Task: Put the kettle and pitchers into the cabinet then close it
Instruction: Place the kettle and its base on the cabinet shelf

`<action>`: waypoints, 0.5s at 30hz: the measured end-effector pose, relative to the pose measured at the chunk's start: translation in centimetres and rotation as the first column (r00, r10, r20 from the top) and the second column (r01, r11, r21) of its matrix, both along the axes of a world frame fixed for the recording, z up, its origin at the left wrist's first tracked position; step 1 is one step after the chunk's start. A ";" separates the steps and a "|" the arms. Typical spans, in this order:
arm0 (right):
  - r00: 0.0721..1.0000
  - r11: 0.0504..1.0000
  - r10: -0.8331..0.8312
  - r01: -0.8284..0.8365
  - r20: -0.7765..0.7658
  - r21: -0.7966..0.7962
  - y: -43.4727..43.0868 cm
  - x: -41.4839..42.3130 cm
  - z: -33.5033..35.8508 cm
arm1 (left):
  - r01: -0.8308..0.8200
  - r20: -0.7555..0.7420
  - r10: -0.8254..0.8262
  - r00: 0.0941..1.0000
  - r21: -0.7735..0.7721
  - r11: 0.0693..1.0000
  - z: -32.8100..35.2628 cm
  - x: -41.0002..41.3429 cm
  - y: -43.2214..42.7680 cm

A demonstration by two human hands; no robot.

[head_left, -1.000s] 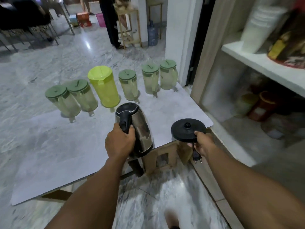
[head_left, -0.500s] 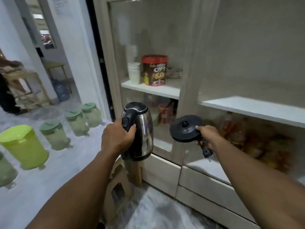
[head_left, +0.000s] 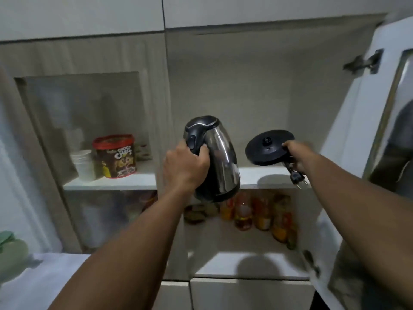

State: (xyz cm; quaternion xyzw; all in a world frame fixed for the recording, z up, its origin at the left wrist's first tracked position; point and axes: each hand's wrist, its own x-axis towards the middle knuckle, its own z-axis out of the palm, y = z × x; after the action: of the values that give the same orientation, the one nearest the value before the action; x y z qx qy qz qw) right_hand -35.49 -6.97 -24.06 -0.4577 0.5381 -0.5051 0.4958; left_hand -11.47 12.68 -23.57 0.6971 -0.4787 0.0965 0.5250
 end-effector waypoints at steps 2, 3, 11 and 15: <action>0.998 0.999 -0.036 0.035 0.054 0.014 -2.5 -0.5 0.8 | -0.004 -0.022 0.004 1.000 -0.019 1.000 1.5 -1.0 -3.3; 0.996 0.999 -0.052 0.050 0.076 0.017 -4.0 -0.6 0.9 | -0.012 -0.022 0.012 1.000 -0.025 1.000 1.9 -1.2 -5.1; 0.974 0.981 -0.193 0.191 0.116 0.026 -19.5 0.1 -2.6 | -0.056 0.027 0.056 0.998 0.013 0.998 0.7 -0.2 -21.2; 0.981 0.980 -0.177 0.168 0.081 0.108 -26.6 0.9 -5.5 | -0.043 -0.015 0.044 0.999 0.059 0.997 -0.6 -0.4 -30.0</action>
State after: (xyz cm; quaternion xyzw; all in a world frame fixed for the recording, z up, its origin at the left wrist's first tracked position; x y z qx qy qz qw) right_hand -34.63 -33.56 -29.58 -0.3605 0.5774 -0.5387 0.4964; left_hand -11.84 -17.34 -24.18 0.7233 -0.4619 0.0883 0.5057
